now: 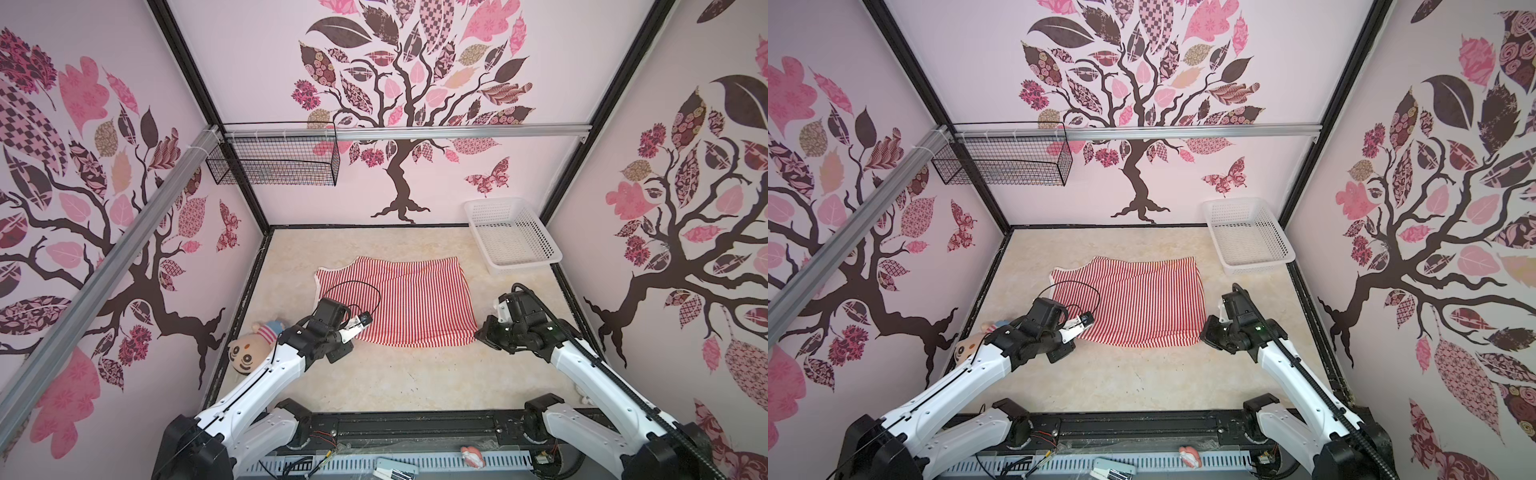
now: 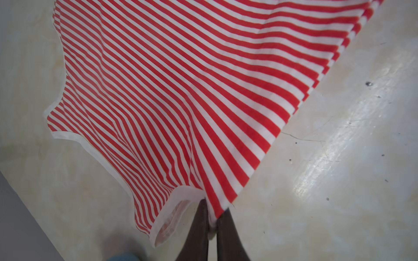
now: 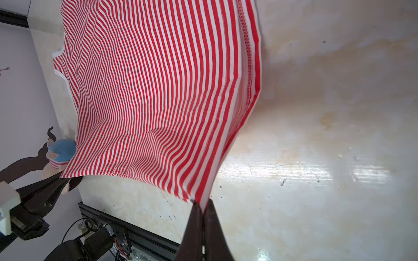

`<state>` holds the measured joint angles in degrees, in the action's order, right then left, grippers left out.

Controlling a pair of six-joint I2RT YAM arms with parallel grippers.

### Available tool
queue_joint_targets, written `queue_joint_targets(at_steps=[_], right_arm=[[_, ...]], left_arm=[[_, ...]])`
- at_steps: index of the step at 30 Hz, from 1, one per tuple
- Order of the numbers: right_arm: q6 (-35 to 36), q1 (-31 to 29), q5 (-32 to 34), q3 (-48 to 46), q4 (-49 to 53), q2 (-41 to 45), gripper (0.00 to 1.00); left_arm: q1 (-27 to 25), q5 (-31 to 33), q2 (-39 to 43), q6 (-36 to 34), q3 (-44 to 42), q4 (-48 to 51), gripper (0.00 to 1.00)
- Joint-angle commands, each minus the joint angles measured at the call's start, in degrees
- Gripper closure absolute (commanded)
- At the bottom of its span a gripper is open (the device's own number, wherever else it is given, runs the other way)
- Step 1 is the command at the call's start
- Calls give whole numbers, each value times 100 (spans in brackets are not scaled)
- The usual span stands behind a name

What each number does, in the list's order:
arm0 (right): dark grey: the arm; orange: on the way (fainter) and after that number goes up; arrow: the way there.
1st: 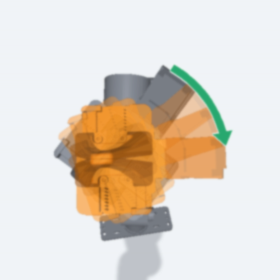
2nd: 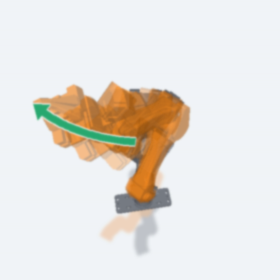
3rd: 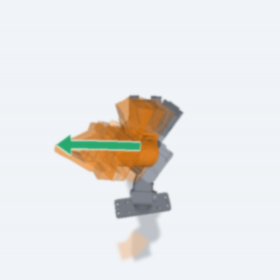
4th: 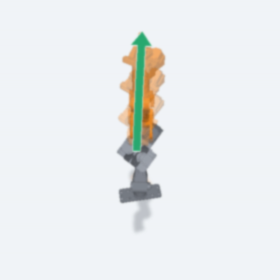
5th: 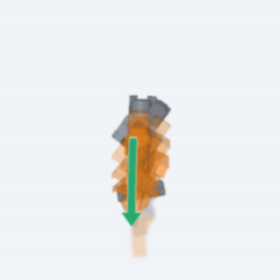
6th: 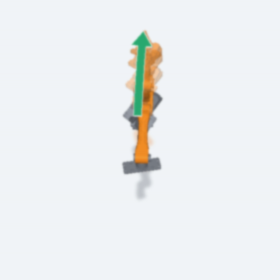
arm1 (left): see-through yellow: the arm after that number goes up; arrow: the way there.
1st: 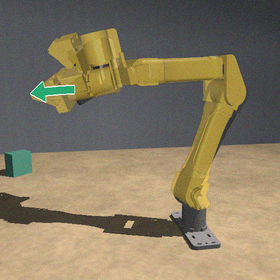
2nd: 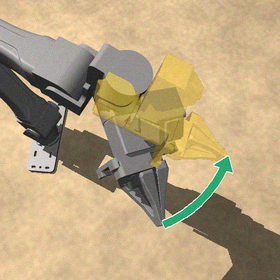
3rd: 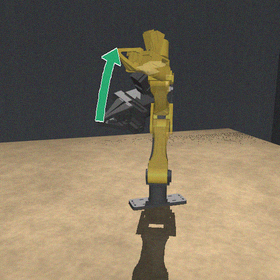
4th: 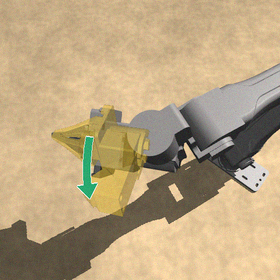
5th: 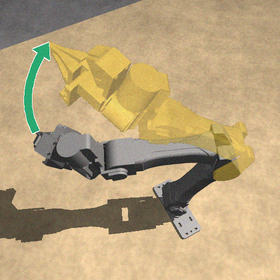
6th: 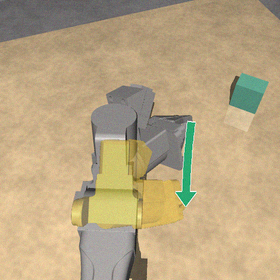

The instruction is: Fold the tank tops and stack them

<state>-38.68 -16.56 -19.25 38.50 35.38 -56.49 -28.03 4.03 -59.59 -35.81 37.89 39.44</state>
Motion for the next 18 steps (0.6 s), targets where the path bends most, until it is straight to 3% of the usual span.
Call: queue_joint_targets(at_steps=[1,10,18], right_arm=[[0,-22,-27,305,57,-219,100],[246,480,-88,535,-408,-913,100],[259,566,-35,726,-913,-1616,100]], left_arm=[[-1,136,-316,-163,128,-277,88],[382,146,-1365,-409,686,-811,86],[771,86,-2263,-505,1336,-1041,86]])
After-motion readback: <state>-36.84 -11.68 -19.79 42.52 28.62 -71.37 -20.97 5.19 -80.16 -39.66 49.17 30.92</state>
